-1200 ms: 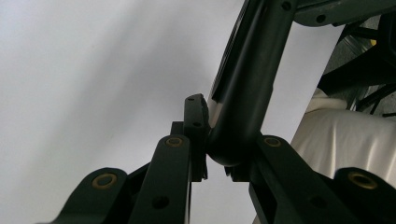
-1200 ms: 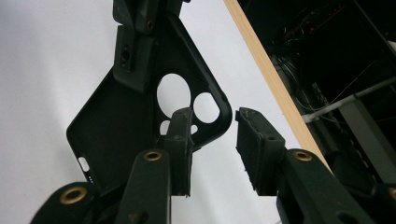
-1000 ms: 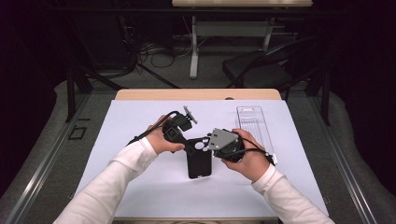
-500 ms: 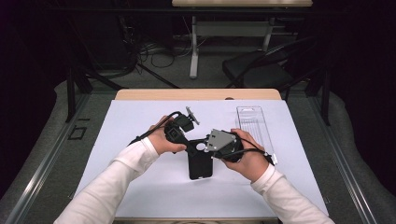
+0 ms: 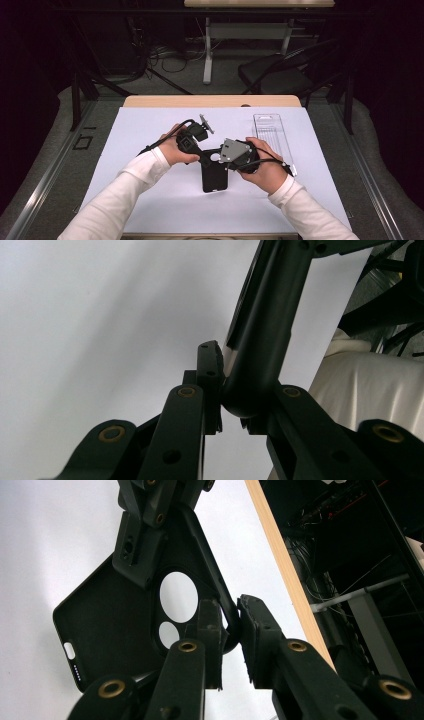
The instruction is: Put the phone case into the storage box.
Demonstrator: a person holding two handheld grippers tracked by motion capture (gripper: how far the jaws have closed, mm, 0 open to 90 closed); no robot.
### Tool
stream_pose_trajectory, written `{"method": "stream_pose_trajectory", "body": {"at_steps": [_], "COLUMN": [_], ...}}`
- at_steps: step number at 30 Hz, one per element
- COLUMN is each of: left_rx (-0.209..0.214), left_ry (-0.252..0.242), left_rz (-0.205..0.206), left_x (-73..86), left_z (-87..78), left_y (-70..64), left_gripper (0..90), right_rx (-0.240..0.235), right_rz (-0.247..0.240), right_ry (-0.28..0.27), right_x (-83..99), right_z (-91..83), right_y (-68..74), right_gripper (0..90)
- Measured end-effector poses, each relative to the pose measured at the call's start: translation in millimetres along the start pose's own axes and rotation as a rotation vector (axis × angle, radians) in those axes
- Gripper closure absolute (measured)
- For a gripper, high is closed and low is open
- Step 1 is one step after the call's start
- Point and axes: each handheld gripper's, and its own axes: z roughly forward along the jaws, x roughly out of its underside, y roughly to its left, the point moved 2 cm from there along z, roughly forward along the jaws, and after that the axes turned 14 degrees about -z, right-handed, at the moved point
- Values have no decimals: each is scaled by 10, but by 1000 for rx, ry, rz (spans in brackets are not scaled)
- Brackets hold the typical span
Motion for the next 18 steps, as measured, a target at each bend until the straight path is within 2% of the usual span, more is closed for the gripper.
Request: {"method": "stream_pose_trajectory", "body": {"at_steps": [8, 10, 18], "left_rx": [-1, -1, -7], "left_ry": [0, 0, -9], "left_rz": [3, 3, 10], "left_x": [-2, -2, -4], "left_z": [-2, 1, -9], "left_y": [-5, -5, -4], "left_gripper": [813, 813, 812], "right_rx": [5, 1, 6], "right_rz": [-17, -36, -42], "right_ry": [6, 11, 14], "right_x": [-13, -14, -18], "right_z": [-4, -6, -11], "right_y": [12, 4, -1], "right_gripper": [806, 808, 813]}}
